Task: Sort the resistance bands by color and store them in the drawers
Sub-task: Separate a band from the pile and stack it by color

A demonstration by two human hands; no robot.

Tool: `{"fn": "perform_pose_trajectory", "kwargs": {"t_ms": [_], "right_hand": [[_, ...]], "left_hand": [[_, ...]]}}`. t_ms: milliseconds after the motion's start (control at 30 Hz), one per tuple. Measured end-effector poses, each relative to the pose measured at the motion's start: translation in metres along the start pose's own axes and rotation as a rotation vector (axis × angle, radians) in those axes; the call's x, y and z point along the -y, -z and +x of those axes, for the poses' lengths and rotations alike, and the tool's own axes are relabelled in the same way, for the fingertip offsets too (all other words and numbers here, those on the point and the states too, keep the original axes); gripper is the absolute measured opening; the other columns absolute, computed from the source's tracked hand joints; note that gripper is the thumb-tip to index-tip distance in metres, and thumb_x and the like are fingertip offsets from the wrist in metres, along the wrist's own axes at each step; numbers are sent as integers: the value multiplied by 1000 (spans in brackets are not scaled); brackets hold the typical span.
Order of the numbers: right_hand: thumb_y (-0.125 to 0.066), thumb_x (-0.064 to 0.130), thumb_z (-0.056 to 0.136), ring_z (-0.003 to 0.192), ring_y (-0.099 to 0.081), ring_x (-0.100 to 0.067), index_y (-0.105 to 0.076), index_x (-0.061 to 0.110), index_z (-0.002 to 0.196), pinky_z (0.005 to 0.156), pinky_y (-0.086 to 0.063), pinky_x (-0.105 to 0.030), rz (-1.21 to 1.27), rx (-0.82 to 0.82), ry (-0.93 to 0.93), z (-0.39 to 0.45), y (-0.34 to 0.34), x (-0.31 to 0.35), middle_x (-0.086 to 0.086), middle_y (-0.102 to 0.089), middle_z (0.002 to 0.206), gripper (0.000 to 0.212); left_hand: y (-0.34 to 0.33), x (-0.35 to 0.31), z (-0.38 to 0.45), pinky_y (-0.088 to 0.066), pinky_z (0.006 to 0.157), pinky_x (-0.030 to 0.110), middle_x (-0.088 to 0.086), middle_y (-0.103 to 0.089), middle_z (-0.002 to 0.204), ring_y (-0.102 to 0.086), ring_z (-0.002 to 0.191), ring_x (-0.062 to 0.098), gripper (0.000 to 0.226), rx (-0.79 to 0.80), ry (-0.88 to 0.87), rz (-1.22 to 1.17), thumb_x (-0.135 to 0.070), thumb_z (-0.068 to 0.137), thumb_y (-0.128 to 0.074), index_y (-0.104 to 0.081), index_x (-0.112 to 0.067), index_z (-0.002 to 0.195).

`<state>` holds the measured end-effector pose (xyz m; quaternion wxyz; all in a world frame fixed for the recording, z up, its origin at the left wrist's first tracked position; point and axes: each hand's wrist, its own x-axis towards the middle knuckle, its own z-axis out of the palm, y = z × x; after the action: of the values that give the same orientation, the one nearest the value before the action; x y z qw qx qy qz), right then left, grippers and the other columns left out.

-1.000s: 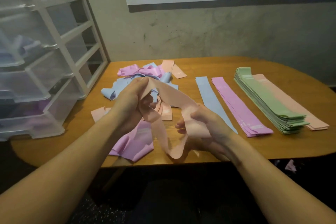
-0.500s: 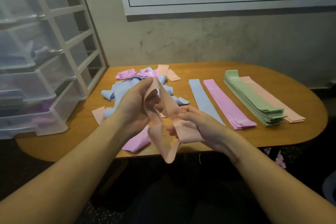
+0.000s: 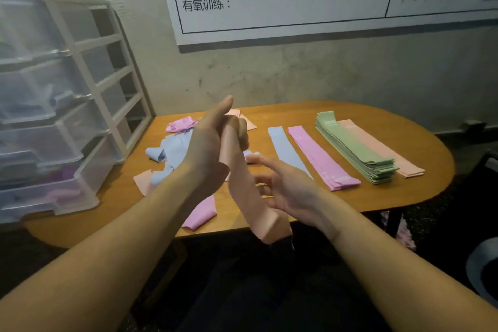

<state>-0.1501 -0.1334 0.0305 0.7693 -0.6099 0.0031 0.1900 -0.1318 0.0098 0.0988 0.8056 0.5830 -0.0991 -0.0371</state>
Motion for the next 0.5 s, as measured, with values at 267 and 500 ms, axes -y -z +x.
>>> {"fn": "perform_pose_trajectory", "kwargs": {"t_ms": [267,500], "right_hand": [[-69,37,92,101,-61,-17,-67,12,95,104,-47,-47,-324,-95,193,-16,1,4,-4,-68,98,25],[-67,29,93,77,-62,-18,-68,11,92,81,-55,-38,-106,-142,237,-31,30,17,-2,-66,78,17]], "left_hand": [[-7,-2,-10,-35,63,33,23,-17,72,-30,63,24,55,168,-55,11,-44,87,-55,-24,-4,65],[12,15,-7,-42,69,32,8,-61,79,-60,70,16,31,74,-22,133,-32,93,-54,-63,-6,79]]}}
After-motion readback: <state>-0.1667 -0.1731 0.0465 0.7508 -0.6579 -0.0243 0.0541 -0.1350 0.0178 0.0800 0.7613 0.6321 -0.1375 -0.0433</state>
